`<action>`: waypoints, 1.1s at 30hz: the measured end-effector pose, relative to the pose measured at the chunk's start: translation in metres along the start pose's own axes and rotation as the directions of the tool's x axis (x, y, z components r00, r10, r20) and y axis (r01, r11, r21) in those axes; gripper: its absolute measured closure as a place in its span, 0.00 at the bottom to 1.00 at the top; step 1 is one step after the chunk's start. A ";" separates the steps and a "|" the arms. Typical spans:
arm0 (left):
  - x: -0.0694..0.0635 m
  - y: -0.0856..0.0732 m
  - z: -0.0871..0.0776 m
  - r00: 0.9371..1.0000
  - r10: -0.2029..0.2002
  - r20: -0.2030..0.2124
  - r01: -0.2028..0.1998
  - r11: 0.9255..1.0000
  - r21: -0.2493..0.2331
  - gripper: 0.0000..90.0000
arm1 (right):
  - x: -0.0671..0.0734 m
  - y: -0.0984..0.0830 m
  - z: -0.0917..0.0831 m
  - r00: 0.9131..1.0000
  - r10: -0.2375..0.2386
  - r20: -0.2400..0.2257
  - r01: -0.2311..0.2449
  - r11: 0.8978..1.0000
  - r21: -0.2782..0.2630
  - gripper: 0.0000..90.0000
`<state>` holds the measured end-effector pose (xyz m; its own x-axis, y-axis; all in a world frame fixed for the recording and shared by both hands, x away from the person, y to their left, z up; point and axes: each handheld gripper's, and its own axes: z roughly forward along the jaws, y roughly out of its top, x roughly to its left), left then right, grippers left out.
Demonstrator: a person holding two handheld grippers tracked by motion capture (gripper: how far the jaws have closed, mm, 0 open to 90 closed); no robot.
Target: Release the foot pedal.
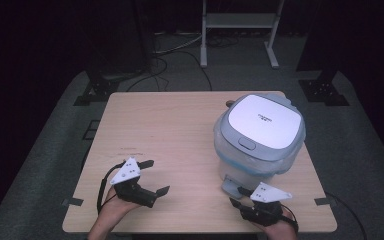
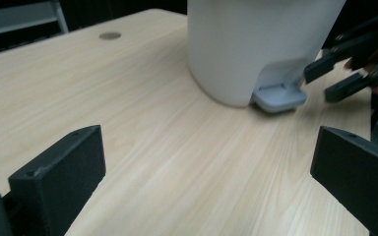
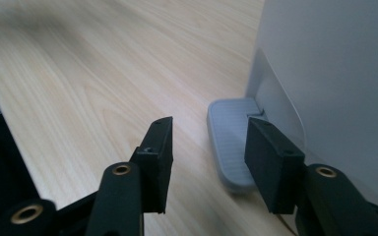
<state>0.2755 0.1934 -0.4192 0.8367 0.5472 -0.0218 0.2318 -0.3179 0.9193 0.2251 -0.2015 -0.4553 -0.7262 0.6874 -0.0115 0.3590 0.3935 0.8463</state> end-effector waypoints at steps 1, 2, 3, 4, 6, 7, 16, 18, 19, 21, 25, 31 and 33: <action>0.000 -0.003 -0.001 1.000 -0.003 -0.003 0.003 1.000 0.005 0.00 | 0.000 -0.001 -0.002 1.000 0.002 0.001 -0.002 1.000 0.000 0.56; 0.000 -0.006 -0.002 1.000 -0.007 -0.006 0.007 1.000 0.009 0.00 | -0.001 -0.003 -0.004 1.000 0.007 -0.001 -0.007 1.000 0.000 0.56; 0.000 -0.009 -0.003 1.000 -0.011 -0.008 0.011 1.000 0.012 0.00 | -0.001 -0.004 -0.007 1.000 0.011 -0.002 -0.011 1.000 0.000 0.55; 0.000 -0.012 -0.004 1.000 -0.011 -0.010 0.012 1.000 0.018 0.00 | -0.002 -0.006 -0.009 1.000 0.015 0.004 -0.015 1.000 0.001 0.54; 0.001 -0.017 -0.006 1.000 -0.006 -0.020 0.007 0.999 0.033 0.00 | -0.003 -0.009 -0.014 1.000 0.023 0.015 -0.023 1.000 0.002 0.53; 0.001 -0.020 -0.006 1.000 -0.004 -0.023 0.005 0.999 0.042 0.00 | -0.004 -0.011 -0.017 0.999 0.025 0.025 -0.025 1.000 0.004 0.53; 0.001 -0.037 -0.015 0.998 0.008 -0.055 -0.002 0.995 0.104 0.00 | -0.018 -0.026 -0.038 0.993 0.078 0.089 -0.079 0.997 0.012 0.52; 0.002 -0.040 -0.017 0.998 0.004 -0.063 0.003 0.994 0.113 0.00 | -0.022 -0.029 -0.041 0.991 0.088 0.102 -0.091 0.996 0.017 0.52; 0.003 -0.042 -0.018 0.998 0.005 -0.070 0.004 0.993 0.121 0.00 | -0.025 -0.031 -0.043 0.990 0.088 0.112 -0.091 0.996 0.018 0.51; 0.004 -0.047 -0.019 0.997 0.007 -0.083 0.005 0.990 0.143 0.00 | -0.030 -0.034 -0.046 0.987 0.097 0.131 -0.101 0.995 0.024 0.51; 0.008 -0.054 -0.018 0.994 0.017 -0.109 0.005 0.980 0.198 0.00 | -0.042 -0.039 -0.049 0.978 0.123 0.166 -0.131 0.991 0.040 0.45; 0.015 -0.063 -0.017 0.992 0.014 -0.128 0.018 0.969 0.246 0.00 | -0.061 -0.047 -0.049 0.962 0.164 0.219 -0.183 0.981 0.066 0.33; 0.018 -0.065 -0.017 0.990 0.017 -0.141 0.020 0.966 0.259 0.00 | -0.067 -0.049 -0.049 0.956 0.175 0.235 -0.196 0.978 0.070 0.30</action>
<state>0.2665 0.2373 -0.4726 0.7624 0.6453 0.0495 0.3690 -0.4962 0.7859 0.2271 -0.2965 -0.4698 -0.4940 0.8694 0.0121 0.5345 0.2926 0.7929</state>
